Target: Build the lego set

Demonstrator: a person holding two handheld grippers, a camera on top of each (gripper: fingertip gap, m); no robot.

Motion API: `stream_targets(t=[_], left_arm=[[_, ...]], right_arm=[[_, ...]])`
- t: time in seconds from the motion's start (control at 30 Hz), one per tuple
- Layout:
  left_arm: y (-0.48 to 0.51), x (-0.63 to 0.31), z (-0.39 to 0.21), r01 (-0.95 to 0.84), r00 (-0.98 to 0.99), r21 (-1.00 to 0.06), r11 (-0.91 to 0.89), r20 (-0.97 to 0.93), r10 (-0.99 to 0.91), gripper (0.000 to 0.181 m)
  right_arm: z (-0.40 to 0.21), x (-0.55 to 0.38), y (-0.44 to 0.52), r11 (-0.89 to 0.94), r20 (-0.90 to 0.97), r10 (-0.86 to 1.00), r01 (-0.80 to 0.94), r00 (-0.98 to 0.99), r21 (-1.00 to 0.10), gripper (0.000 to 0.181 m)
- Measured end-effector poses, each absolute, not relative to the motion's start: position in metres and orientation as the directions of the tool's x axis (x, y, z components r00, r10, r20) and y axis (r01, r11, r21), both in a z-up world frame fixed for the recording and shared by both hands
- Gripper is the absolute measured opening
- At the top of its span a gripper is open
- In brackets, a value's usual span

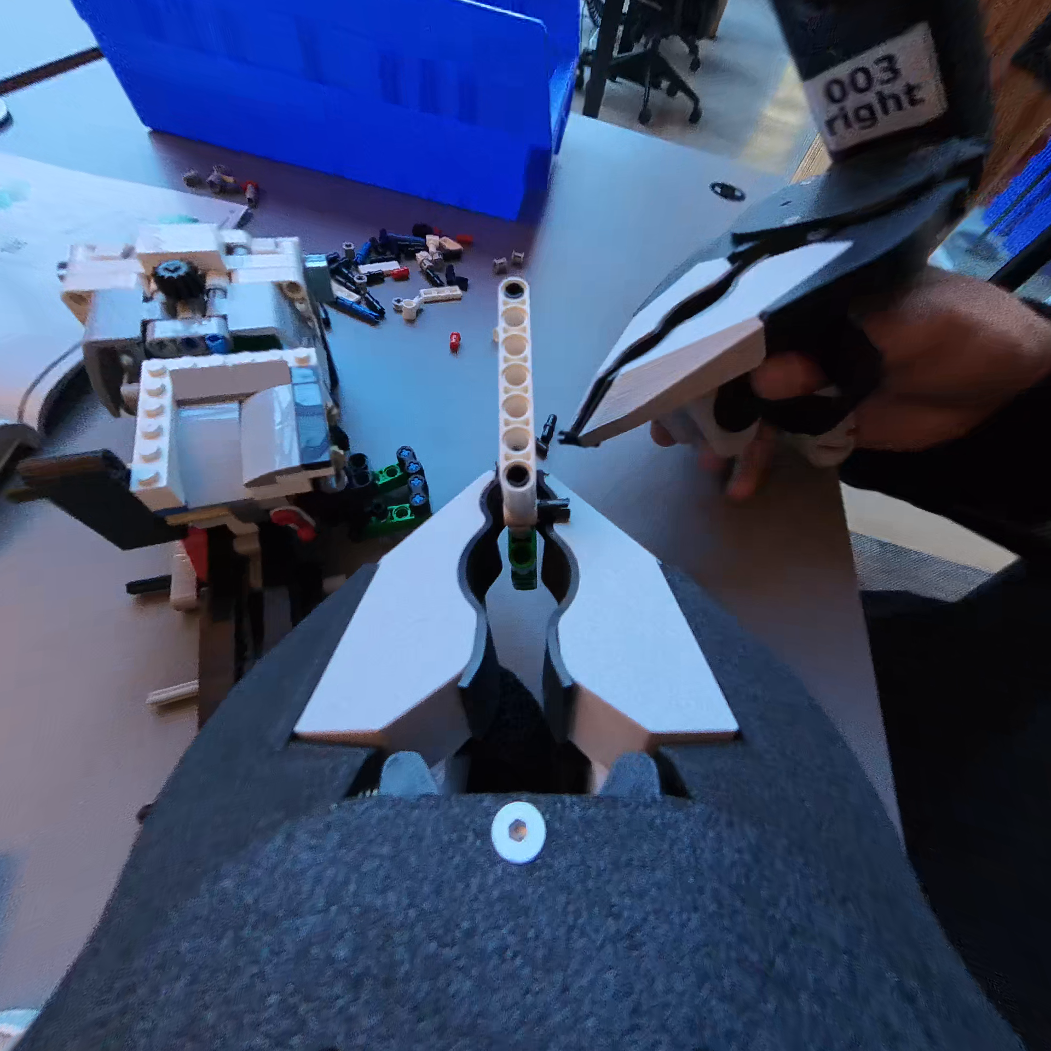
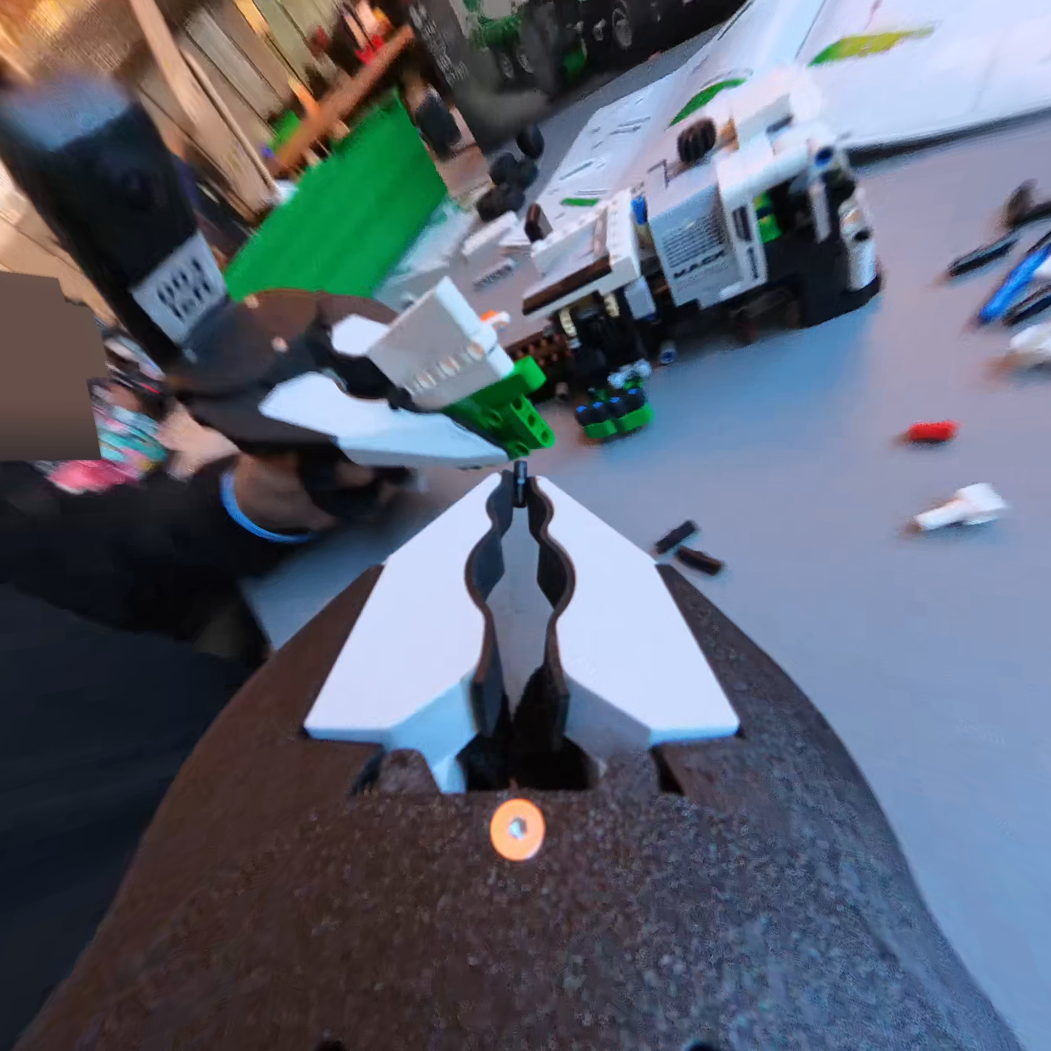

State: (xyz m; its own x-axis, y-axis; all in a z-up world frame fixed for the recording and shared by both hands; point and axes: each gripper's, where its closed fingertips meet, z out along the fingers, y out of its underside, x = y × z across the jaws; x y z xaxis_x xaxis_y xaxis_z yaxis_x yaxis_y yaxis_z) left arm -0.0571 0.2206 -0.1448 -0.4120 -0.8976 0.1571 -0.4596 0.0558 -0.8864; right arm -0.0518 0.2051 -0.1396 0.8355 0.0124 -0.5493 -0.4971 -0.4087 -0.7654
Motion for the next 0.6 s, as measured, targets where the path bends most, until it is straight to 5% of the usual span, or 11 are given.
stream_targets(t=[0.03,0.6], left_arm=[[0.219,-0.057,-0.146,-0.453,-0.413,-0.888,0.083,0.126,-0.902,0.007],[0.209,-0.056,-0.135,-0.349,-0.4,-0.924,0.155,-0.003,-0.917,0.007]], right_arm=[[-0.14,-0.055,0.208,-0.403,-0.601,0.022,-0.543,0.799,-0.737,0.003],[-0.142,-0.054,0.209,-0.349,-0.64,-0.01,-0.603,0.768,-0.718,0.003]])
